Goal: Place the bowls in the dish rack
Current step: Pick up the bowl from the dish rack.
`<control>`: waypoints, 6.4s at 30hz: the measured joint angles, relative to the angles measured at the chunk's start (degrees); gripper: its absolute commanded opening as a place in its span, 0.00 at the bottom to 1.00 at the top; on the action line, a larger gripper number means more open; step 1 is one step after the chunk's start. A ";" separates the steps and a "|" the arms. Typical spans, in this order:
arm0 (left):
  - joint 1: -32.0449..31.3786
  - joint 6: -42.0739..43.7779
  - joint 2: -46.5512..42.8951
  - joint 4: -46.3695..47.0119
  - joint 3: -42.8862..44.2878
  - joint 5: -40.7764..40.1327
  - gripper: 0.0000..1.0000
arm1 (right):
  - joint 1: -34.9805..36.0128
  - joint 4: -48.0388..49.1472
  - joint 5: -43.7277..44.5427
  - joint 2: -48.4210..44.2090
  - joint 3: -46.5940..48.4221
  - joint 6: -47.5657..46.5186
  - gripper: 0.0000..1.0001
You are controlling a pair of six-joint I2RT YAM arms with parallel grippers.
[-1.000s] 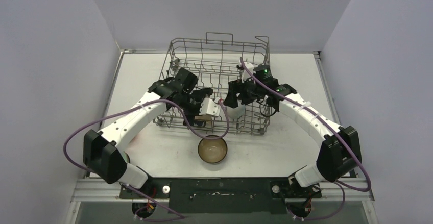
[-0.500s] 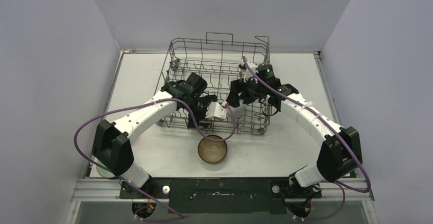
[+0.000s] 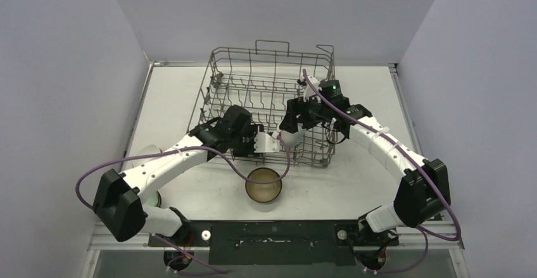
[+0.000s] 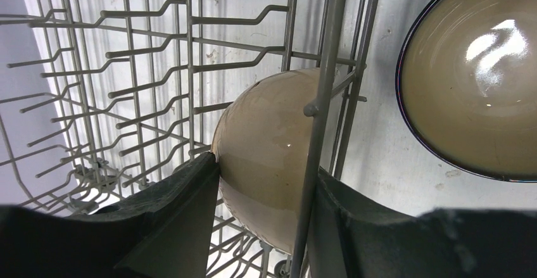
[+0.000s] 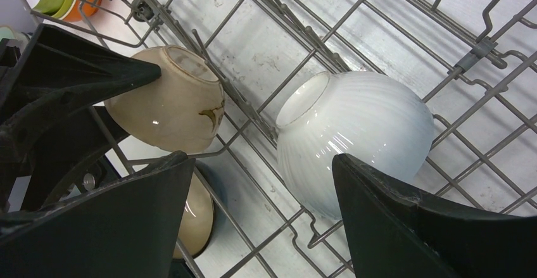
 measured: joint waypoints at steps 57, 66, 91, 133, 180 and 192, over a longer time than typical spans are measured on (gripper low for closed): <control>6.32 -4.59 0.55 2.80 4.48 11.47 0.66 | 2.91 3.72 -2.64 0.98 0.04 -1.25 0.77; 8.66 -14.36 -15.61 17.49 -6.45 11.30 0.83 | 10.69 4.13 2.19 8.72 7.67 -5.92 0.70; 9.35 -55.49 -35.47 44.96 -32.81 8.59 0.92 | 14.88 0.11 3.28 19.10 15.89 -21.07 0.79; 9.62 -67.43 -41.05 44.87 -31.93 -7.43 0.92 | 26.91 10.32 36.41 9.22 3.58 -26.49 0.05; 12.94 -84.78 -22.80 34.56 -19.08 -6.95 0.00 | 27.15 13.33 43.69 -0.98 7.43 -7.93 0.67; 11.82 -84.43 -24.04 36.87 -19.26 -8.68 0.68 | 23.47 9.60 42.03 3.80 8.28 -1.07 0.05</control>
